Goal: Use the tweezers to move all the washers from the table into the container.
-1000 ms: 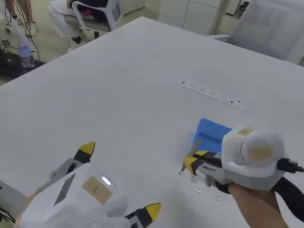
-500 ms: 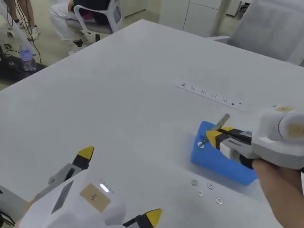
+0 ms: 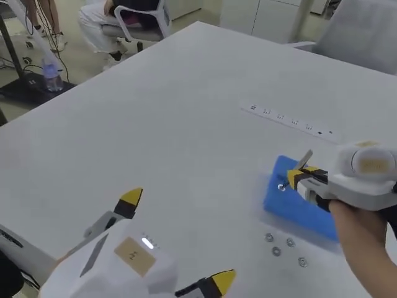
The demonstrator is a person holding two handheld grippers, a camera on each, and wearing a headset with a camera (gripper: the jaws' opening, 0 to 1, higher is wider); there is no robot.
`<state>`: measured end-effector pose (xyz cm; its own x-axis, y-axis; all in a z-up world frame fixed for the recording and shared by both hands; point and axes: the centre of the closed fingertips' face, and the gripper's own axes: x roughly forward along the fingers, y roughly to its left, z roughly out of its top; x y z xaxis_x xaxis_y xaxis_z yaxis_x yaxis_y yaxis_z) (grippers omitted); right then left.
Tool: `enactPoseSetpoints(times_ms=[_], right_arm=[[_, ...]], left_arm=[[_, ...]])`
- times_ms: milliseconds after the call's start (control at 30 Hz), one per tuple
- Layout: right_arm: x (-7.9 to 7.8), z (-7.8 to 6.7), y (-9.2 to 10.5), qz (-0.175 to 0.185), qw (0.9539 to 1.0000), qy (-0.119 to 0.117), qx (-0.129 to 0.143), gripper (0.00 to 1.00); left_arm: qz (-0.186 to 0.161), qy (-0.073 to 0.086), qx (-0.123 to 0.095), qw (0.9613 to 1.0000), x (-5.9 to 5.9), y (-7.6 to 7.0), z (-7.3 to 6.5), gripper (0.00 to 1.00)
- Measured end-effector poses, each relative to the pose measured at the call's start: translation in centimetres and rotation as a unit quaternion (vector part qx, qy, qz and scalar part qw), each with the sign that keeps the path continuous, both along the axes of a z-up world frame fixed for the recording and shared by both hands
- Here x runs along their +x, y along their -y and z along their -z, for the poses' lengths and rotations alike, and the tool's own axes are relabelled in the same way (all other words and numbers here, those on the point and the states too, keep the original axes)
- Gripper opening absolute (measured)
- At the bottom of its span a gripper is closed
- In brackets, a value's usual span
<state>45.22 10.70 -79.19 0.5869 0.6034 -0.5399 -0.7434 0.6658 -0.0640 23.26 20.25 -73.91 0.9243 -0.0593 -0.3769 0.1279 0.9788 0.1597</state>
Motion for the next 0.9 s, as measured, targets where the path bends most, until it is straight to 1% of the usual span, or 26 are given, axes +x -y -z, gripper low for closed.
enactPoseSetpoints(times_ms=[33,100,167,400,467,500,600,667,767,867,900], right_arm=[[-0.1,0.3,-0.1,-0.002,1.0,0.0,-0.003,0.02],[-0.2,0.6,0.0,0.0,0.9999,0.004,-0.011,0.03],[-0.3,0.7,0.1,0.002,0.9999,0.006,-0.011,0.03],[-0.1,1.7,0.1,0.016,0.9998,-0.014,0.003,0.03],[0.2,2.2,0.4,0.022,0.9995,-0.022,0.005,0.03],[0.2,2.1,0.4,0.024,0.9995,-0.018,0.013,0.03],[0.0,1.9,0.3,0.025,0.9994,-0.021,0.01,0.03],[0.1,1.8,0.4,0.026,0.9994,-0.021,0.008,0.03],[0.2,1.9,0.3,0.027,0.9993,-0.026,0.008,0.04],[0.2,0.7,0.3,0.029,0.9989,-0.027,0.024,0.04],[0.2,0.2,0.4,0.03,0.9989,-0.022,0.028,0.04]], left_arm=[[0.0,-0.001,0.003,1.0,0.0,0.0,0.1,0.99],[0.002,-0.014,0.015,0.9998,0.0,0.0,0.6,0.99],[0.003,-0.013,0.019,0.9997,0.0,0.1,0.6,0.99],[0.002,-0.016,0.024,0.9996,-0.1,0.1,0.7,0.99],[0.001,-0.018,0.028,0.9995,-0.1,0.0,0.7,0.99],[0.0,-0.018,0.028,0.9994,-0.1,0.0,0.8,0.99],[0.0,-0.018,0.028,0.9994,-0.1,0.0,0.8,0.99],[0.0,-0.018,0.03,0.9994,0.0,0.0,0.8,0.99],[-0.001,-0.018,0.031,0.9993,0.0,-0.1,0.7,0.99],[-0.001,-0.018,0.031,0.9993,0.0,-0.1,0.8,0.99],[-0.001,-0.018,0.032,0.9993,0.0,-0.1,0.7,0.99]])
